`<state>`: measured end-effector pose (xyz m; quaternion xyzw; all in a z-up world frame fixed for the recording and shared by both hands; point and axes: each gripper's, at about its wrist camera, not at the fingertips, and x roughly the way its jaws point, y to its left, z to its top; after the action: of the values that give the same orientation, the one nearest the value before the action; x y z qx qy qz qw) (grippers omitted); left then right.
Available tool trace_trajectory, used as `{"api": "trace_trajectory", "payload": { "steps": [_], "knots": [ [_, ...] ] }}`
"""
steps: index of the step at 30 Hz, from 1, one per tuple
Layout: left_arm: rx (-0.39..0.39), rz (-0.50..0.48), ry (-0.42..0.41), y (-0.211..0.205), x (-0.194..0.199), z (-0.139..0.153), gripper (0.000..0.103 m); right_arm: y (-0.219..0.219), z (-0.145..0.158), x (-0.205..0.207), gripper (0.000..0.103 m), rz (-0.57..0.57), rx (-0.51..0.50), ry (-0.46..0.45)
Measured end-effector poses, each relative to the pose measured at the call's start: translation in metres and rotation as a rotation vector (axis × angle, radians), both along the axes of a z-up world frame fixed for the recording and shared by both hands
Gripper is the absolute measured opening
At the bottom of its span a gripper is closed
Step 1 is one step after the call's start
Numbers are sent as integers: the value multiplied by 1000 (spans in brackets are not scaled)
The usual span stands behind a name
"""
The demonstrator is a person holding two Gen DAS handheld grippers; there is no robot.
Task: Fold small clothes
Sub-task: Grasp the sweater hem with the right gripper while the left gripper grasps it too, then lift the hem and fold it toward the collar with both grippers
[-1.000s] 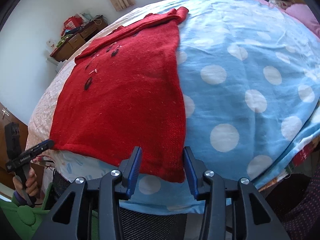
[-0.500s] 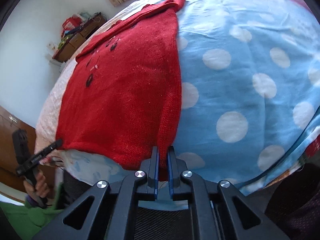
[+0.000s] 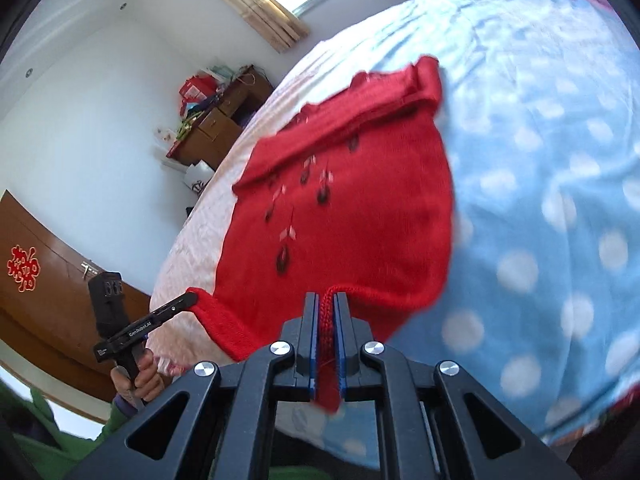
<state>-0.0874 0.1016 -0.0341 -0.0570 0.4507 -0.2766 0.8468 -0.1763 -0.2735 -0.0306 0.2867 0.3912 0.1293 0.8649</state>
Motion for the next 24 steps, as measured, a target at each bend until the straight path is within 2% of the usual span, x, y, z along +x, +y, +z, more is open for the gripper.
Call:
{"api": "trace_trajectory", "payload": {
  "steps": [4,11,13,16,18,19,21,22,23,24],
  "knots": [
    [43,16,-14,-8,26,2,9,-5,3,30,5,-35,-8,-16],
    [87,96,1,-21,87,-1,9,-32,-4,78,4,-221,-75,-21],
    [107,120,10,-24,100,-6,9,-44,-11,86,4,-288,-65,-9],
    [197,170,2,-26,118,-14,9,-59,-20,93,4,-356,-55,24],
    [207,188,7,-18,124,-13,9,-66,-19,86,4,-372,-49,19],
    [188,184,3,-11,123,-9,9,-66,-17,80,5,-372,-47,5],
    [144,163,-28,3,118,2,12,-63,-10,70,13,-358,-79,-22],
    [140,145,-61,10,111,8,21,-60,-6,63,31,-356,-108,-34],
    [156,130,-97,15,104,13,29,-56,-1,54,54,-361,-139,-56],
    [170,118,-124,17,99,15,48,-53,2,46,62,-367,-160,-79]
  ]
}}
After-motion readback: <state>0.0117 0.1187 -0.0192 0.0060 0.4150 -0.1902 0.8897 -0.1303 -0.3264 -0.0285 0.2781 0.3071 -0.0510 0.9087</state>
